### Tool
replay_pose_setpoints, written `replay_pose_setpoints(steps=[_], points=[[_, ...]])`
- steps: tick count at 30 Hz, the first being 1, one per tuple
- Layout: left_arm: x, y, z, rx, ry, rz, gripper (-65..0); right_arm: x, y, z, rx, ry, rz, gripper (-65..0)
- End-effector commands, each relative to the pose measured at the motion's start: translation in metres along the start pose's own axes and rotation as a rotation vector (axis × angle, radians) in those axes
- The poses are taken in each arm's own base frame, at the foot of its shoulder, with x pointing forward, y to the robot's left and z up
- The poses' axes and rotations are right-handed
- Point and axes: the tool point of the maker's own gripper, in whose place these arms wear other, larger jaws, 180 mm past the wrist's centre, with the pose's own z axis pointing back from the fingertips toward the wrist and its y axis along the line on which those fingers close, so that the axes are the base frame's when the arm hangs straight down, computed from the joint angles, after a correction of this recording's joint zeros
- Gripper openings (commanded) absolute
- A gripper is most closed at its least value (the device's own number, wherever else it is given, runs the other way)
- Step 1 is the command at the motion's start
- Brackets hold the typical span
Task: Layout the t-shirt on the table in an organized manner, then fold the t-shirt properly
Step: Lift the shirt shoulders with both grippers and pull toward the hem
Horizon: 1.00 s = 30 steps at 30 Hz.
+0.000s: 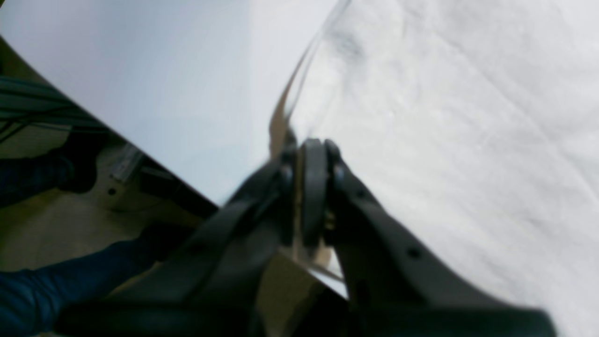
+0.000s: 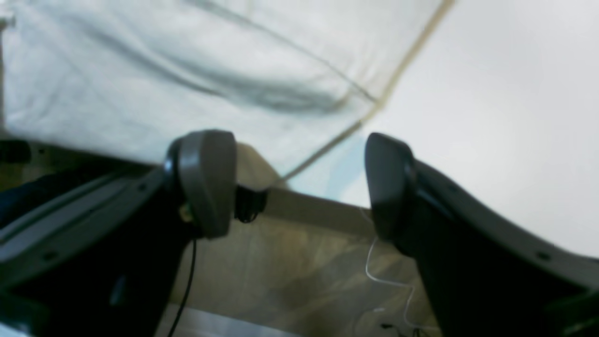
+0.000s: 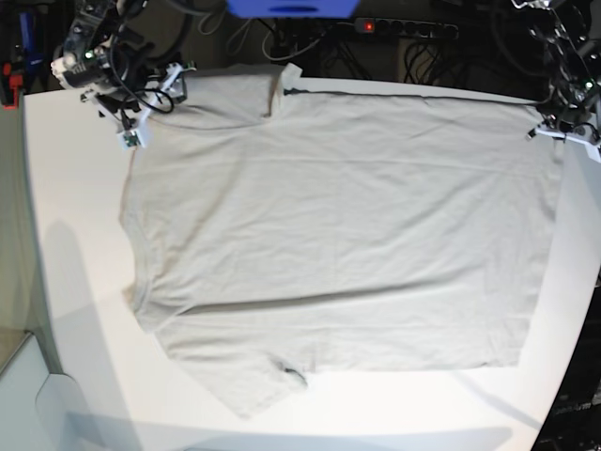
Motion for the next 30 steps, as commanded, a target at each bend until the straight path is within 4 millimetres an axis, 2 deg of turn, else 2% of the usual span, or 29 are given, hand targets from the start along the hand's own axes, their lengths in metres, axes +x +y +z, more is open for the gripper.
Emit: replay_pose_setpoints(steps=[1,4,13,15,23,30], points=[[-0.008,0.002,0.001,0.003,0.042,-0.01,-64.6,-0.008,0.004,-0.002,0.016,0.035,0.008,-22.7],[-0.008,0.002,0.001,0.003,0.042,-0.01,-64.6,-0.007,0.006,-0.002,0.021,0.034,0.014,-29.5],[-0.008,0.001,0.001,0.0,0.041,-0.006,-64.6,-0.004,0.016,-0.004,0.043,0.031,0.037,-60.1],[-0.008,0.001,0.001,-0.001,0.041,-0.005,-64.6,-0.004,0.016,-0.004,0.043,0.031,0.037,-65.0],[-0.002,-0.002,0.002,-0.008,0.03,-0.004,-64.6,0.004,0.013,-0.002,0.033,0.013,0.046,-65.0],[0.013,-0.011,0.0,-0.025,-0.001,0.005,-64.6,0.03,0.006,0.017,-0.02,-0.067,0.079,-65.0]])
